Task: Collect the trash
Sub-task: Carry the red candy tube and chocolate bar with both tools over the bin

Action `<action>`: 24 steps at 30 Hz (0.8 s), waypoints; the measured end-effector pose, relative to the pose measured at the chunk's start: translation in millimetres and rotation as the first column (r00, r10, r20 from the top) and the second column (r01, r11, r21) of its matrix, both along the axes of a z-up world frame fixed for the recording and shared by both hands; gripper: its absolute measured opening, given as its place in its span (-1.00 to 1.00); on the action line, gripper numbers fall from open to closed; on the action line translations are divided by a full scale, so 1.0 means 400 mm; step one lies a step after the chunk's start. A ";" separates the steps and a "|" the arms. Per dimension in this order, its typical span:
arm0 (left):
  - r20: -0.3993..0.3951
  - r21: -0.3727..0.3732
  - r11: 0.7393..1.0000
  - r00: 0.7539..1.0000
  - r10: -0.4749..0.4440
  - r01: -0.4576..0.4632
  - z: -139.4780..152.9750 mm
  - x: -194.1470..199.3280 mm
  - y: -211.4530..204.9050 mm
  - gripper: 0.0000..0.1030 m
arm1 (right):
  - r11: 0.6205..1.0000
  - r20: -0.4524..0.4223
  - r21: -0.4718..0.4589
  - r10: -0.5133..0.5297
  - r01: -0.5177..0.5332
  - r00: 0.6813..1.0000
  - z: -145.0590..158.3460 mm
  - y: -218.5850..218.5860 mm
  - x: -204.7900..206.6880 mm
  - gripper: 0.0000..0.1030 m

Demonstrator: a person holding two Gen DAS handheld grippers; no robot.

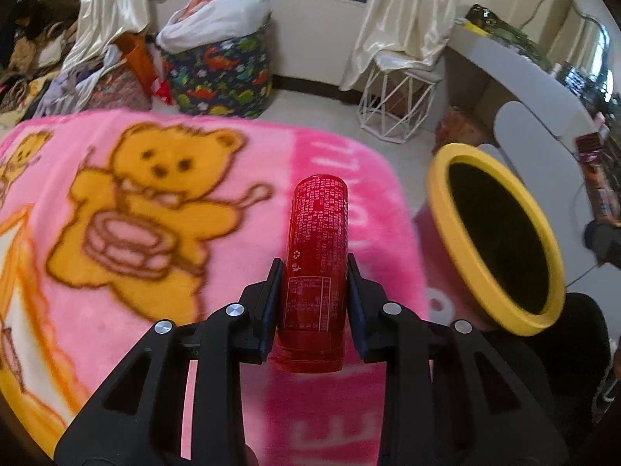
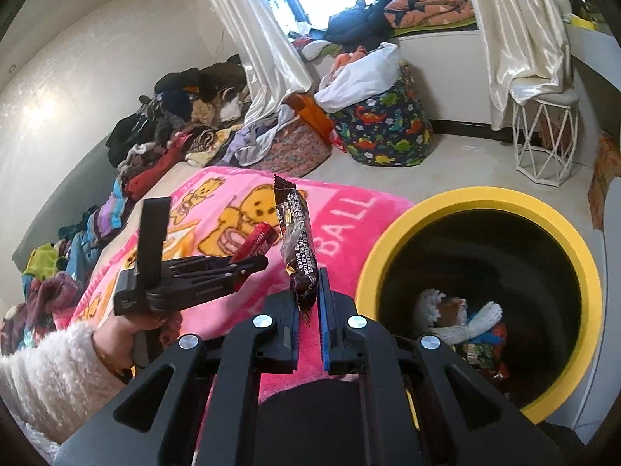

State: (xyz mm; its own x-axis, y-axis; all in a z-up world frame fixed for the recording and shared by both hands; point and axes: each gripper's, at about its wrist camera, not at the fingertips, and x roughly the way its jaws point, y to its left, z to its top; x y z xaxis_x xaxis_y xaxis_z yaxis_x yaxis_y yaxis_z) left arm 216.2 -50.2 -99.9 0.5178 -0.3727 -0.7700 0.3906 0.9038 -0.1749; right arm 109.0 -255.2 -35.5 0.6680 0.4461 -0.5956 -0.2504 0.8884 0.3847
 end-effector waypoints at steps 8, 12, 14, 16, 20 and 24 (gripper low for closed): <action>0.048 -0.014 0.998 0.997 -0.060 0.061 0.057 -0.032 -0.094 -0.54 | 0.998 0.010 0.012 -0.061 0.061 0.998 0.014 -0.054 -0.015 -0.85; 0.070 -0.026 0.995 0.993 -0.090 0.092 0.087 -0.057 -0.133 -0.54 | 0.996 0.021 0.020 -0.089 0.089 0.996 0.021 -0.083 -0.024 -0.85; 0.079 -0.034 0.994 0.991 -0.104 0.107 0.100 -0.068 -0.150 -0.54 | 0.994 0.022 0.029 -0.105 0.105 0.994 0.022 -0.101 -0.028 -0.85; 0.090 -0.038 0.991 0.989 -0.121 0.125 0.113 -0.082 -0.171 -0.54 | 0.992 0.024 0.034 -0.120 0.119 0.992 0.025 -0.113 -0.031 -0.85; 0.102 -0.047 0.987 0.984 -0.147 0.153 0.126 -0.100 -0.205 -0.54 | 0.987 0.033 0.038 -0.154 0.153 0.987 0.029 -0.145 -0.042 -0.85; 0.111 -0.054 0.982 0.979 -0.173 0.180 0.134 -0.117 -0.240 -0.54 | 0.980 0.035 0.047 -0.193 0.191 0.981 0.029 -0.179 -0.052 -0.85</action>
